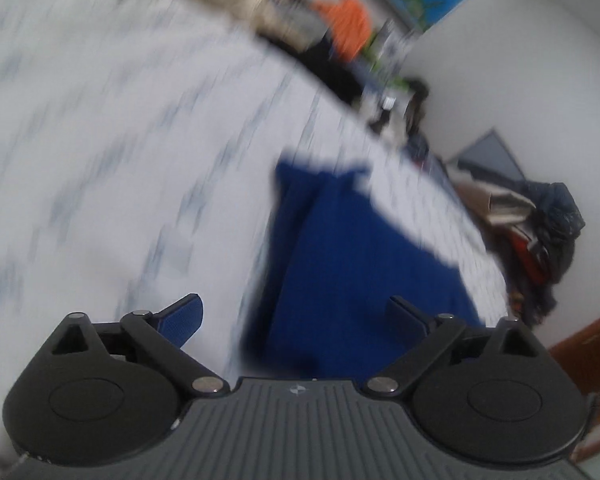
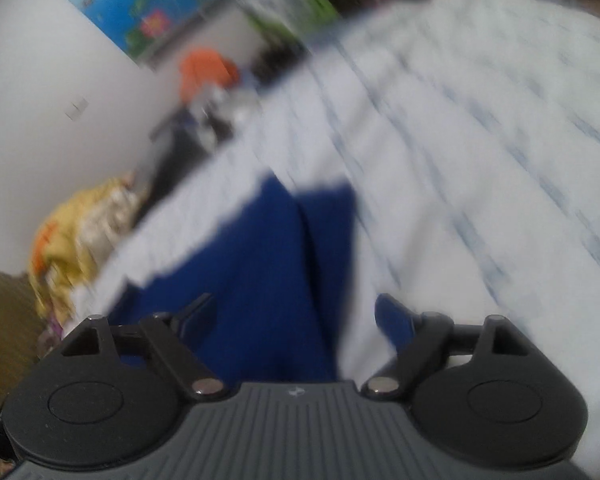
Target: Fold small clothes
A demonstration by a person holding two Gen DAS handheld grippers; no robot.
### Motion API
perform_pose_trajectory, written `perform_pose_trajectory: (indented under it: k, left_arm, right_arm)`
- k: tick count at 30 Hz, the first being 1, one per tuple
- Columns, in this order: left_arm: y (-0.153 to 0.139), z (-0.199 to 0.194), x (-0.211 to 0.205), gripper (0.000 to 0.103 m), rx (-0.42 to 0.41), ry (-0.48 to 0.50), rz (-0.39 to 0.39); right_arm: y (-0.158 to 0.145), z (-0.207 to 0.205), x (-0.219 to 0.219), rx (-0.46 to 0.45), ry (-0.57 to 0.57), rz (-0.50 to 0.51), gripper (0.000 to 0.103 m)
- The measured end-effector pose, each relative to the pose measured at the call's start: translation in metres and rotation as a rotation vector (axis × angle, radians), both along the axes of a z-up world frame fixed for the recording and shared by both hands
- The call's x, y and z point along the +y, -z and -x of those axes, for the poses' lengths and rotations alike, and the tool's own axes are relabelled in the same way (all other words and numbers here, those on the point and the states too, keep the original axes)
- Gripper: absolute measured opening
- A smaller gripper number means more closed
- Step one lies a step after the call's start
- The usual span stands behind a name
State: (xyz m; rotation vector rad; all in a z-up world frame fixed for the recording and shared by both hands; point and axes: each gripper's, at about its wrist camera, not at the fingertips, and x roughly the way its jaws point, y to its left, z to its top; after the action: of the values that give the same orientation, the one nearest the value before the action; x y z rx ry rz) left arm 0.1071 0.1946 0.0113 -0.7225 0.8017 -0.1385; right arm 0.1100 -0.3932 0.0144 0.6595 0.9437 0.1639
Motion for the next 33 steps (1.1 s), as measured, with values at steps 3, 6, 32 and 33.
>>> perform_pose_trajectory:
  k: [3,6,32,33]
  left_arm:
    - [0.008,0.008,-0.008,0.094,-0.03,-0.008,0.006]
    - [0.008,-0.006,-0.016,0.092,-0.019,0.01,0.049]
    - [-0.024,0.172,0.001,0.008,0.031,0.167,-0.189]
    - [-0.028,0.17,0.008,0.016,0.018,0.134,-0.199]
  right_arm:
    - [0.009,0.016,0.014,0.006,-0.03,-0.051,0.086]
    - [0.013,0.01,0.023,0.03,-0.049,-0.157,0.078]
    - [-0.026,0.183,0.028,0.076,-0.177,-0.127,0.018]
    - [-0.027,0.179,0.025,0.087,-0.155,-0.083,0.021]
